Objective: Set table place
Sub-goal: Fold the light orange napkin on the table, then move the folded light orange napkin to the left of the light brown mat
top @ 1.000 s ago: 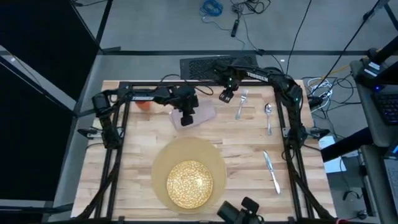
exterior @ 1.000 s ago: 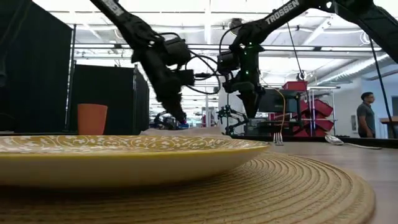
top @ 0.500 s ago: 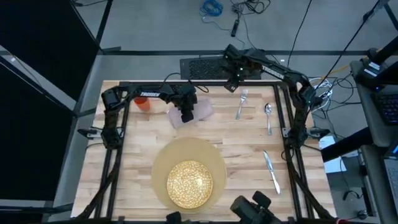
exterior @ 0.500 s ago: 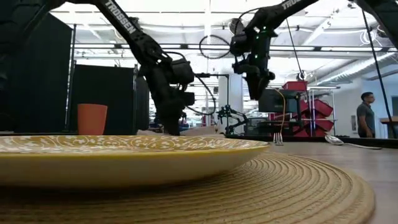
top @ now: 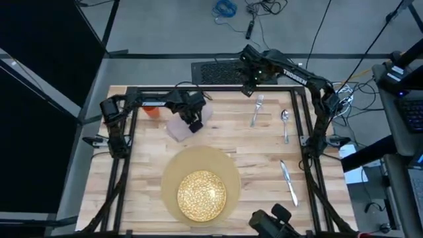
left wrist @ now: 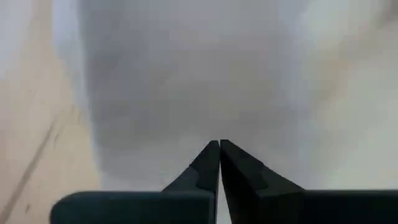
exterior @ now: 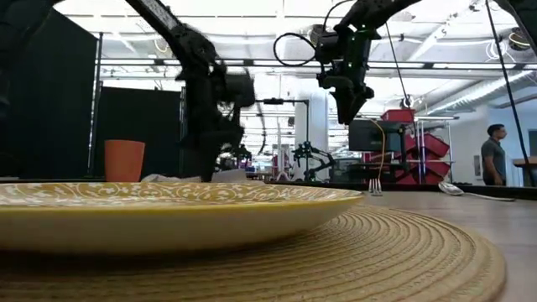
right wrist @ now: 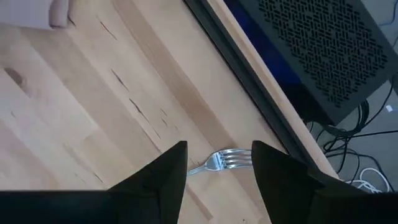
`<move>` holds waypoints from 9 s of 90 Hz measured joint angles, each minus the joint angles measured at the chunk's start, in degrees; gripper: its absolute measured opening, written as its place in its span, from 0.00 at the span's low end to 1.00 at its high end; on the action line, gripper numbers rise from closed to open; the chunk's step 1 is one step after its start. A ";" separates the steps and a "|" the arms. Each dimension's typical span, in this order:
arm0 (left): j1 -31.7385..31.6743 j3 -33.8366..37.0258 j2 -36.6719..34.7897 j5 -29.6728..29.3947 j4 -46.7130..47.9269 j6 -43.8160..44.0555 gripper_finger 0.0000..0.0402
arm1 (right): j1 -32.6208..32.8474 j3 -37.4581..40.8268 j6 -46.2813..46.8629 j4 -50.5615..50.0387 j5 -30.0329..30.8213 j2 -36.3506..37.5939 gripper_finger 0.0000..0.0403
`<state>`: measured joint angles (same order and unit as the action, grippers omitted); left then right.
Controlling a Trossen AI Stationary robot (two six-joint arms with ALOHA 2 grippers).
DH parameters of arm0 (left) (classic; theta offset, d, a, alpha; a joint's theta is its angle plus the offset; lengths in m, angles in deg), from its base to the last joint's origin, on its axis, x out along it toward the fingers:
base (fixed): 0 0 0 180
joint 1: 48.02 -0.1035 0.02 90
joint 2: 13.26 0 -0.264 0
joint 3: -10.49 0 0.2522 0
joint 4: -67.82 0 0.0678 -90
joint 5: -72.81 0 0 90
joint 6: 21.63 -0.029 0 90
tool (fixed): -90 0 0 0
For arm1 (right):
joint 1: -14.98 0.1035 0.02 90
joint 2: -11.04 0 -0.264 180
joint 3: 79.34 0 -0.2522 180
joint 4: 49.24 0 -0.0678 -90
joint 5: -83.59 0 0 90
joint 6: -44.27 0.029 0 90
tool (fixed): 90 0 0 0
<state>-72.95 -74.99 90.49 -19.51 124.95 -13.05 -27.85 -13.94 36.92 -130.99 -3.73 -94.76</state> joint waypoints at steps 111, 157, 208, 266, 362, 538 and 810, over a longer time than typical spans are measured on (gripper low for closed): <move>-14.37 -4.47 2.03 10.06 -12.25 -15.52 0.25 | 0.02 0.00 -2.97 -0.91 -0.02 -0.07 0.41; -13.81 -4.51 6.30 7.66 -13.04 -16.55 0.34 | 0.00 0.00 -3.33 -0.35 -4.29 -0.07 0.41; -13.04 -4.49 7.12 1.77 -9.57 -21.12 0.02 | -0.33 0.00 -3.80 1.25 -4.28 -0.09 0.41; -12.85 -3.88 8.67 -3.89 -2.91 -17.96 0.00 | -0.33 0.00 -2.74 1.47 -4.29 -0.09 0.41; -7.60 -3.90 8.67 -22.92 8.14 -10.46 0.27 | -0.31 0.00 -2.28 0.39 -4.33 -0.09 0.41; 2.01 25.66 -22.91 -5.49 -10.01 -15.12 0.34 | 2.28 2.36 3.60 -4.46 -4.22 0.00 0.41; 80.50 30.44 -16.84 10.98 -13.48 80.82 0.34 | 5.04 17.86 3.51 4.76 -2.75 26.75 0.41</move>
<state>7.55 -44.55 73.65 -8.53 111.46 67.77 -22.81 3.92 40.43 -126.22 -6.49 -68.01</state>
